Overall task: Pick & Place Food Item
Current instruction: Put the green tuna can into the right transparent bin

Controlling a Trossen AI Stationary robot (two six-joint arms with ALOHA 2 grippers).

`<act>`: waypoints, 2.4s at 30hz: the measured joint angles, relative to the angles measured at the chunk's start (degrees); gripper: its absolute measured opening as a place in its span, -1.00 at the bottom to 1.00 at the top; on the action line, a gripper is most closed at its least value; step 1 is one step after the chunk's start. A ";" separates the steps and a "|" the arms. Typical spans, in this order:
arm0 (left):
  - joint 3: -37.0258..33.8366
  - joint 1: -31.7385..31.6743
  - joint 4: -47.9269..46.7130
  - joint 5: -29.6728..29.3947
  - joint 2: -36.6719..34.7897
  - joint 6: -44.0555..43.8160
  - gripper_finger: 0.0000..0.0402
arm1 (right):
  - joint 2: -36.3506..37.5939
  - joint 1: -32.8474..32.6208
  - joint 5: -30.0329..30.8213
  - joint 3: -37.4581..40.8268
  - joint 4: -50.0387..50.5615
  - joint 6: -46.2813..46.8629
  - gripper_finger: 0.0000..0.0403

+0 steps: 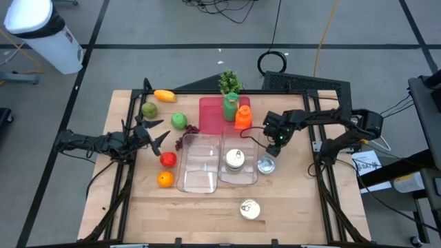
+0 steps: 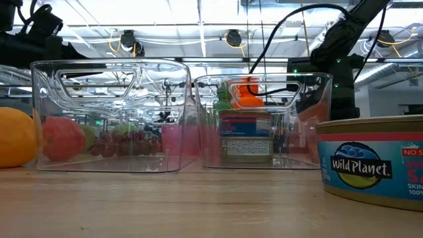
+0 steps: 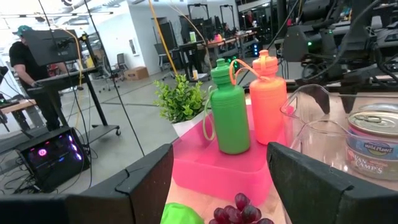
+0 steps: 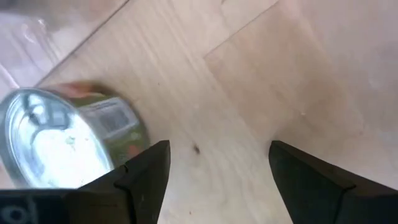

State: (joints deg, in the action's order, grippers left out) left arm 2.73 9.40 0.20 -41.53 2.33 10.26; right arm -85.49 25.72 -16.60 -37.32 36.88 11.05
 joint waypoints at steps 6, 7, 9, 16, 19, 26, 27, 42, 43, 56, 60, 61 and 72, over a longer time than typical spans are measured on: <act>-0.01 0.01 0.01 -0.01 0.00 0.00 0.36 | 0.00 1.77 -0.19 0.04 -2.21 -0.75 0.30; 0.02 0.00 -0.02 0.00 0.00 0.00 0.36 | 0.12 1.77 -0.50 0.04 -2.46 -1.48 0.30; -0.01 0.00 0.00 0.00 0.00 0.00 0.36 | 1.31 1.83 -1.69 0.04 -2.91 -2.63 0.30; -0.01 0.00 -0.01 -0.01 0.01 0.00 0.36 | 12.08 0.69 -1.55 0.52 -2.07 -2.04 0.30; -0.01 0.01 -0.04 0.03 0.00 0.00 0.36 | 16.10 -1.93 -1.18 0.13 -3.36 -0.44 0.30; 0.02 0.01 -0.04 0.01 0.00 0.00 0.36 | 18.88 -10.70 3.11 0.17 -4.56 3.74 0.30; 0.02 -0.01 -0.04 0.01 0.00 0.00 0.36 | 18.63 -11.87 3.15 0.17 -4.56 4.43 0.30; 0.02 -0.01 -0.02 0.01 0.00 0.00 0.36 | 12.75 -15.47 12.04 -0.23 -3.44 3.91 0.30; 0.02 0.00 -0.02 0.01 0.00 0.00 0.36 | 12.27 -15.18 13.27 -0.29 -3.05 3.44 0.30; 0.02 -0.01 -0.28 -0.05 0.00 0.00 0.36 | 6.25 -10.67 26.40 -0.11 3.48 2.61 0.30; 0.02 0.00 -0.39 -0.03 0.00 0.00 0.36 | 6.97 -10.26 25.89 -0.04 2.30 3.41 0.30; 0.02 -0.01 -0.40 -0.03 0.00 0.00 0.36 | 7.41 -10.28 26.38 -0.01 1.98 3.98 0.30; 0.02 -0.01 -0.39 -0.01 0.00 0.00 0.36 | 20.53 -18.13 27.88 1.34 -4.05 16.95 0.30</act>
State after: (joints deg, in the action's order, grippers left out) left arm 2.74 9.39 -0.19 -41.54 2.33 10.26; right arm -64.97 7.59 11.28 -35.98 32.82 28.00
